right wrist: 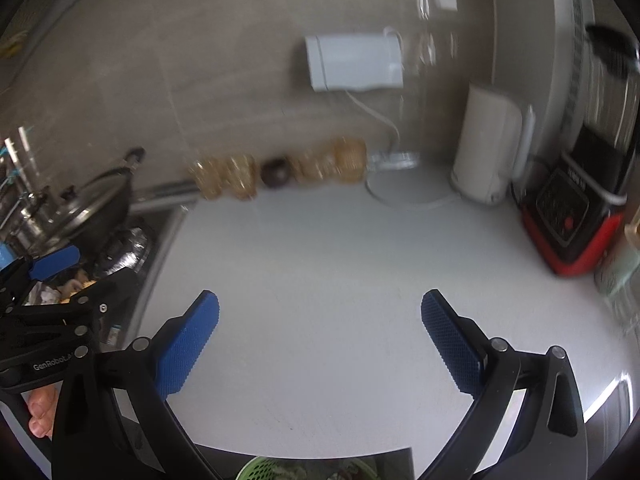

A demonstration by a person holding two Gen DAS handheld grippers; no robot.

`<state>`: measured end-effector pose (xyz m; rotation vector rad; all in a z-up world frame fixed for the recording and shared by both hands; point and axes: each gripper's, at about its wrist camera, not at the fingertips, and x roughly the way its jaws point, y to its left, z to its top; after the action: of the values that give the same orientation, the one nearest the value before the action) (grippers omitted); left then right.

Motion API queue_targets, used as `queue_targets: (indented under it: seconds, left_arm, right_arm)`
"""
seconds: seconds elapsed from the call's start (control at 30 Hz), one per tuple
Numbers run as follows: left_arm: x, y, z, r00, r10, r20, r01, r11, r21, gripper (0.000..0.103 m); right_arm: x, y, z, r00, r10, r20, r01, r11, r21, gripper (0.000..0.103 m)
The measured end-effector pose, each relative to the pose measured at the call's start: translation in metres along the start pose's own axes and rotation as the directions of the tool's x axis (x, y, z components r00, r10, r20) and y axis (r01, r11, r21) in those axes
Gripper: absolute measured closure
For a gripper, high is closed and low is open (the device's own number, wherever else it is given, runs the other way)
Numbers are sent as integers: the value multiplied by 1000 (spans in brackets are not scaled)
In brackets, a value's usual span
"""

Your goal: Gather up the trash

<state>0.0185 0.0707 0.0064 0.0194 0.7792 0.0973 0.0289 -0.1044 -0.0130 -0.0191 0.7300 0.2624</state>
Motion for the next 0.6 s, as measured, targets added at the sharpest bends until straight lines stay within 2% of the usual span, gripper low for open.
queue_targets:
  seconds: [0.2, 0.6]
  left_arm:
    - [-41, -10, -2, 996, 38, 79, -38, 999, -7, 8]
    - [-70, -31, -17, 994, 51, 93, -49, 999, -16, 8]
  right_arm:
    - [-34, 0, 3, 998, 19, 60, -17, 999, -36, 2]
    - [-73, -17, -11, 996, 20, 91, -17, 999, -28, 2]
